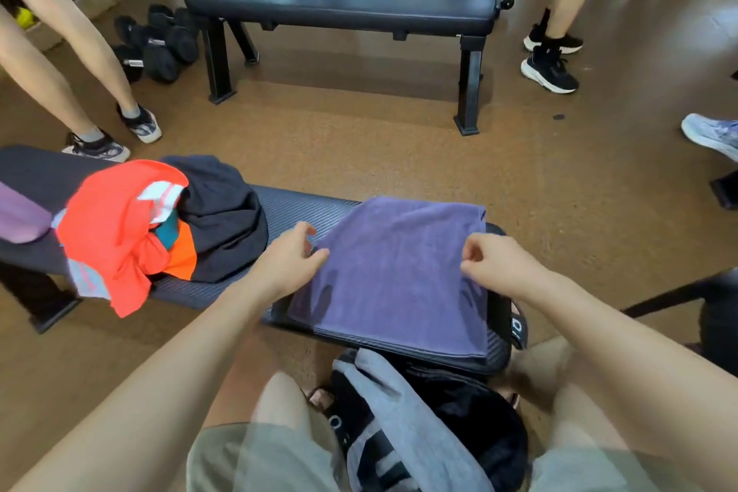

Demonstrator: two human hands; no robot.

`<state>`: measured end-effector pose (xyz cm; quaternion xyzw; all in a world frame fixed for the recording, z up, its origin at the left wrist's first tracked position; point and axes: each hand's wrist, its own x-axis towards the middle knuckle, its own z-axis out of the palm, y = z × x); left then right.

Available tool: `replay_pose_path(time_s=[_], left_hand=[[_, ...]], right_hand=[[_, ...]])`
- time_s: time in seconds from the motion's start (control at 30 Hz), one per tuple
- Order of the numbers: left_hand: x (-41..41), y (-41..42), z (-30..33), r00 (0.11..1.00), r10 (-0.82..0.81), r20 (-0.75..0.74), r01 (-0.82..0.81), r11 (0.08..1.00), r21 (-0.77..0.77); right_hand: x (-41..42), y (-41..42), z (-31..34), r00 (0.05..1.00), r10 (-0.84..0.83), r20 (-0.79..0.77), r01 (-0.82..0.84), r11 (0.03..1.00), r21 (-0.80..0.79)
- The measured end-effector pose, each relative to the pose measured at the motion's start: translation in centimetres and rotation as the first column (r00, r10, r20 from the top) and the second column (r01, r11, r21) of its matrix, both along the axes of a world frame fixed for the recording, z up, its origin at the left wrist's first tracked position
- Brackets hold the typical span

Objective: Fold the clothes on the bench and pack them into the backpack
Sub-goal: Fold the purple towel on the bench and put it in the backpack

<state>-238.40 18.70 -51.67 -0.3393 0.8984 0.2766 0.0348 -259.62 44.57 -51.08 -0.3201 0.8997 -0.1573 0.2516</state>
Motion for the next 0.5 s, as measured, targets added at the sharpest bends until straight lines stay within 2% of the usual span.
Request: replay_pose_path(time_s=[0.1, 0.27, 0.5], left_hand=[[-3.8, -0.4, -0.7, 0.997, 0.047, 0.065, -0.048, 0.999, 0.017], [-8.2, -1.2, -2.0, 0.984, 0.066, 0.165, -0.06, 0.997, -0.04], [-8.3, -1.5, -2.8, 0.977, 0.19, 0.101, -0.201, 0.973, 0.116]], right_hand=[[-1.5, -2.5, -1.1, 0.996, 0.005, -0.092, -0.012, 0.997, -0.077], [-0.6, -6.1, -3.7, 0.965, 0.236, -0.111, -0.252, 0.953, -0.169], [-0.6, -7.9, -4.2, 0.941, 0.319, -0.112, -0.321, 0.947, -0.001]])
